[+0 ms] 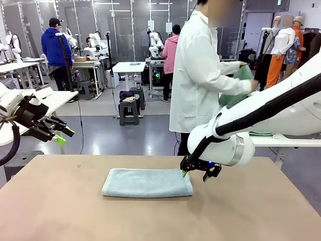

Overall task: Fold the towels and place them in the basket.
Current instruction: When a person lays out a Towel with hook on the table, fold it in half twice.

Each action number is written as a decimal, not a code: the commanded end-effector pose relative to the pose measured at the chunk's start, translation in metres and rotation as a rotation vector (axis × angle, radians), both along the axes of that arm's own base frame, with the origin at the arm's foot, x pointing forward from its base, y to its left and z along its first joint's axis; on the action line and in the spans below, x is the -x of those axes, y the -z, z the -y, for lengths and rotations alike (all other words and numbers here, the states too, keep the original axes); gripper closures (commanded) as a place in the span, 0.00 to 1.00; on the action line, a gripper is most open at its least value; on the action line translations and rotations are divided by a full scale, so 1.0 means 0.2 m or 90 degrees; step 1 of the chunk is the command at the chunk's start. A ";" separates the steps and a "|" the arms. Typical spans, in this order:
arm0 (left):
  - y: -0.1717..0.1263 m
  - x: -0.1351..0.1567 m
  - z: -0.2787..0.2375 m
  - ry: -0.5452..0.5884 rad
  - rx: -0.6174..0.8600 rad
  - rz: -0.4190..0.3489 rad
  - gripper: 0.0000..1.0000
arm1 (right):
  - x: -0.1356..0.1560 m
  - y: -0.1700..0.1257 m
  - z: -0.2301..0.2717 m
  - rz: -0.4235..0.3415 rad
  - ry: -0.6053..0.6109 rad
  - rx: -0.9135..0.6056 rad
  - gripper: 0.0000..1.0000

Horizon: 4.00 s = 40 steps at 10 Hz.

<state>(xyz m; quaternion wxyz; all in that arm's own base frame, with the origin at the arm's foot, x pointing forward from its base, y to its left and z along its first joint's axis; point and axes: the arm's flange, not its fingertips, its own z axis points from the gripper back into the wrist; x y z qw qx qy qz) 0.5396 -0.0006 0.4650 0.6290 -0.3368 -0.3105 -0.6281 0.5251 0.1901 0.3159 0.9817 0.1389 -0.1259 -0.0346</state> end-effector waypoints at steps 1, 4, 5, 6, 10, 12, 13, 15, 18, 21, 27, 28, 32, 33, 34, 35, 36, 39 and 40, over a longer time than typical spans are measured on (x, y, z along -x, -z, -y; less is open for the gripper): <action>-0.02 0.00 0.00 -0.002 -0.010 0.001 0.25 | -0.06 0.02 -0.10 -0.004 0.049 0.019 0.06; -0.02 0.00 0.00 -0.002 -0.010 0.001 0.25 | -0.08 0.10 -0.20 -0.007 0.056 0.052 0.06; -0.02 0.00 0.00 -0.002 -0.010 0.001 0.25 | -0.09 0.11 -0.22 -0.003 0.055 0.061 0.06; -0.02 0.00 0.00 -0.002 -0.010 0.001 0.25 | -0.10 0.12 -0.25 0.002 0.053 0.068 0.06; -0.02 0.00 0.00 -0.002 -0.010 0.001 0.25 | -0.10 0.11 -0.30 0.008 0.061 0.094 0.25; -0.02 0.00 0.00 -0.002 -0.010 0.001 0.25 | -0.11 0.12 -0.32 0.009 0.064 0.100 0.25; -0.02 0.00 0.00 -0.002 -0.010 0.001 0.25 | -0.12 0.13 -0.32 0.011 0.061 0.103 0.25; -0.02 0.00 0.00 -0.002 -0.010 0.001 0.25 | -0.13 0.12 -0.33 0.013 0.068 0.107 0.32; -0.02 0.00 0.00 -0.002 -0.010 0.001 0.25 | -0.13 0.12 -0.34 0.013 0.077 0.120 0.32; -0.02 0.00 0.00 -0.002 -0.010 0.001 0.25 | -0.13 0.13 -0.34 0.001 0.081 0.123 0.55; -0.02 0.00 0.00 -0.002 -0.010 0.001 0.25 | -0.14 0.15 -0.32 -0.010 0.089 0.149 1.00; -0.02 0.00 0.00 -0.002 -0.010 0.001 0.25 | -0.14 0.16 -0.31 -0.014 0.086 0.148 1.00; -0.02 0.00 0.00 -0.002 -0.010 0.001 0.25 | -0.09 0.11 -0.11 -0.009 0.087 0.131 1.00; -0.02 0.00 0.00 -0.002 -0.010 0.001 0.25 | -0.05 0.06 -0.05 -0.005 0.085 0.125 1.00; -0.02 0.00 0.00 -0.002 -0.010 0.001 0.25 | -0.03 0.02 0.00 -0.007 0.067 0.124 1.00; -0.02 0.00 0.00 -0.002 -0.010 0.001 0.25 | -0.01 -0.02 0.05 -0.003 0.068 0.135 1.00; -0.02 0.00 0.00 -0.002 -0.010 0.001 0.25 | 0.00 -0.05 0.09 0.003 0.063 0.141 1.00; -0.02 0.00 0.00 -0.002 -0.010 0.001 0.25 | 0.00 -0.15 0.14 0.039 0.054 0.141 1.00; -0.02 0.00 0.00 -0.002 -0.010 0.001 0.25 | 0.01 -0.21 0.11 0.054 0.046 0.145 1.00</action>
